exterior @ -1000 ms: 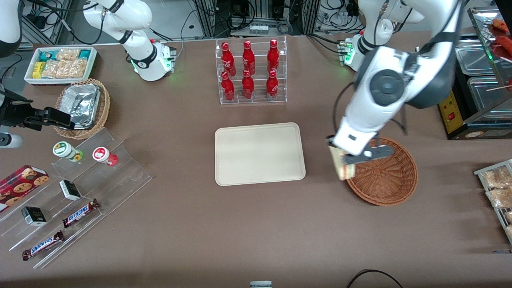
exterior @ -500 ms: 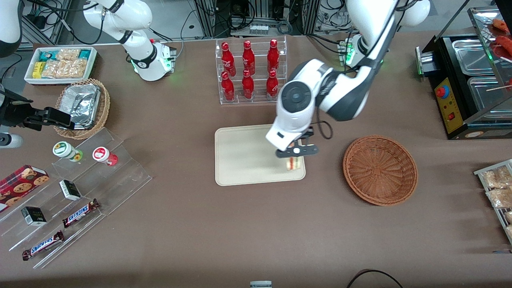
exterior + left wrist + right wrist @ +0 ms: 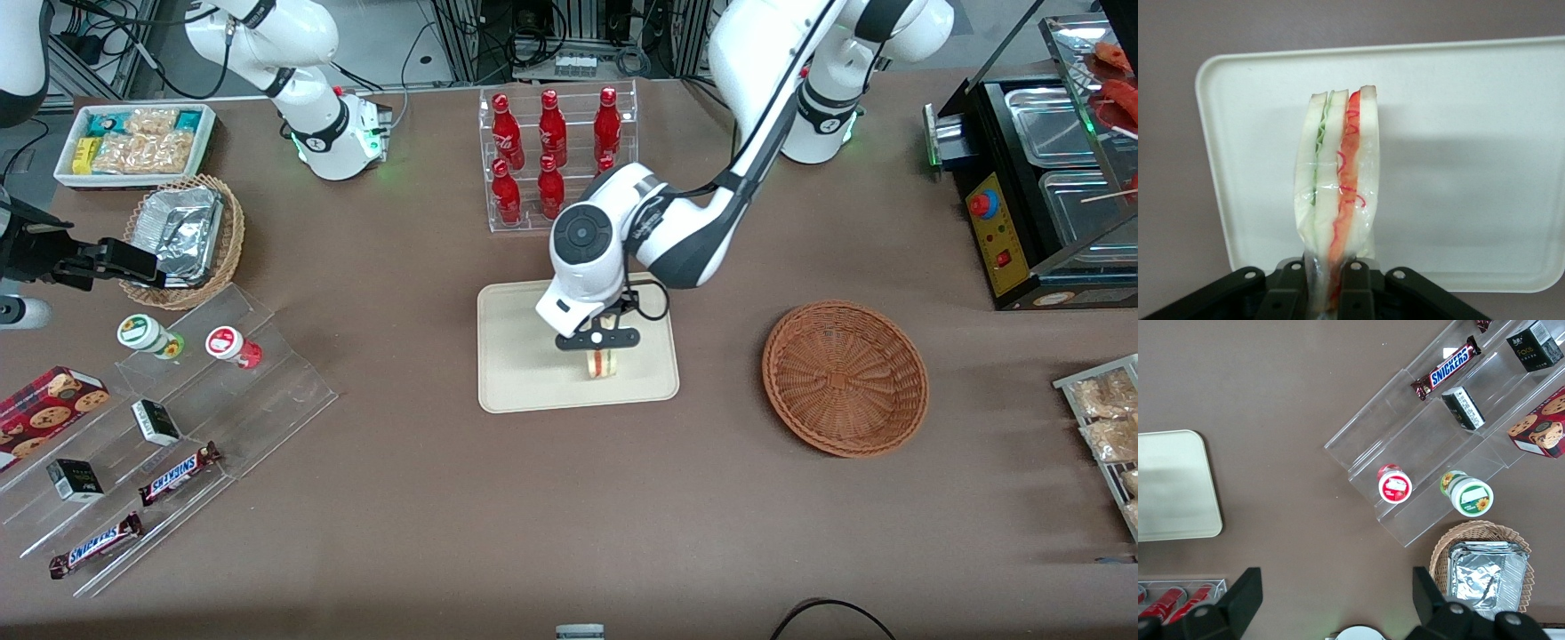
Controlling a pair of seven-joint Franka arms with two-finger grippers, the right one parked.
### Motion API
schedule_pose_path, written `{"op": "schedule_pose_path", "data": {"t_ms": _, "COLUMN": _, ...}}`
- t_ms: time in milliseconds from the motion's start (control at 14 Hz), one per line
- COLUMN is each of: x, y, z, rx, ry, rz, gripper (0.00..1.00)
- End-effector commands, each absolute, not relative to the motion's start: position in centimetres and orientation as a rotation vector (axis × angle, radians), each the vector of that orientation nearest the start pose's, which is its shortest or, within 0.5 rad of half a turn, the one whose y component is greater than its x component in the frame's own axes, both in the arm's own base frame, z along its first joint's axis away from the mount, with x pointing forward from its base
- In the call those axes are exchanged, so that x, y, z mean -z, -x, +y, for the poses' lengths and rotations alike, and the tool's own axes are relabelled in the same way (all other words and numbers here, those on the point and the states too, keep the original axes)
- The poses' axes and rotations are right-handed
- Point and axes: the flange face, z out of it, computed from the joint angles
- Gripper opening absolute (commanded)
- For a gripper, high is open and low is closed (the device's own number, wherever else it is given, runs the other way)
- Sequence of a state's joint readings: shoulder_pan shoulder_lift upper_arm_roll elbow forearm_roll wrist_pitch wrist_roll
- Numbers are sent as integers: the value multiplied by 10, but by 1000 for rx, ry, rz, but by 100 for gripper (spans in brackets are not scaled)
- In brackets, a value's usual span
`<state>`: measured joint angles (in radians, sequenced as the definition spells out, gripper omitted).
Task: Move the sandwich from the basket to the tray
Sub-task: 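Lower the sandwich onto the cream tray and open the left gripper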
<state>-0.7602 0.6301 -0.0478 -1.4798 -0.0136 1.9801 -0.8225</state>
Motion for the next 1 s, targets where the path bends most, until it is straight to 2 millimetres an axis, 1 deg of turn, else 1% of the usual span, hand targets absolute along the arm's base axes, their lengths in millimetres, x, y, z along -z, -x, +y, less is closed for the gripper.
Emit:
{"op": "schedule_pose_path", "data": {"t_ms": 0, "x": -285, "y": -472, "z": -522, "rx": -190, "ry": 3063, "rz": -44, "gripper": 0}}
{"op": "schedule_pose_path", "data": {"t_ms": 143, "x": -268, "y": -467, "z": -526, "rx": -212, "ry": 3050, "rz": -36, "gripper": 0}}
{"op": "schedule_pose_path", "data": {"t_ms": 214, "x": -263, "y": -467, "z": -529, "rx": -215, "ry": 3069, "rz": -49, "gripper": 0}}
{"op": "schedule_pose_path", "data": {"t_ms": 286, "x": -261, "y": -462, "z": -536, "rx": -206, "ry": 3094, "rz": -47, "gripper": 0}}
{"op": "schedule_pose_path", "data": {"t_ms": 357, "x": -253, "y": -458, "z": -540, "rx": -213, "ry": 3089, "rz": -38, "gripper": 0}}
{"op": "schedule_pose_path", "data": {"t_ms": 500, "x": -249, "y": -456, "z": -541, "rx": -219, "ry": 3084, "rz": -36, "gripper": 0}}
{"op": "schedule_pose_path", "data": {"t_ms": 571, "x": -243, "y": -450, "z": -544, "rx": -229, "ry": 3075, "rz": -22, "gripper": 0}}
{"op": "schedule_pose_path", "data": {"t_ms": 714, "x": -233, "y": -446, "z": -544, "rx": -245, "ry": 3058, "rz": -32, "gripper": 0}}
{"op": "schedule_pose_path", "data": {"t_ms": 786, "x": -227, "y": -444, "z": -543, "rx": -250, "ry": 3048, "rz": -46, "gripper": 3}}
{"op": "schedule_pose_path", "data": {"t_ms": 857, "x": -226, "y": -443, "z": -543, "rx": -252, "ry": 3043, "rz": -49, "gripper": 53}}
{"op": "schedule_pose_path", "data": {"t_ms": 929, "x": -226, "y": -443, "z": -543, "rx": -253, "ry": 3042, "rz": -29, "gripper": 100}}
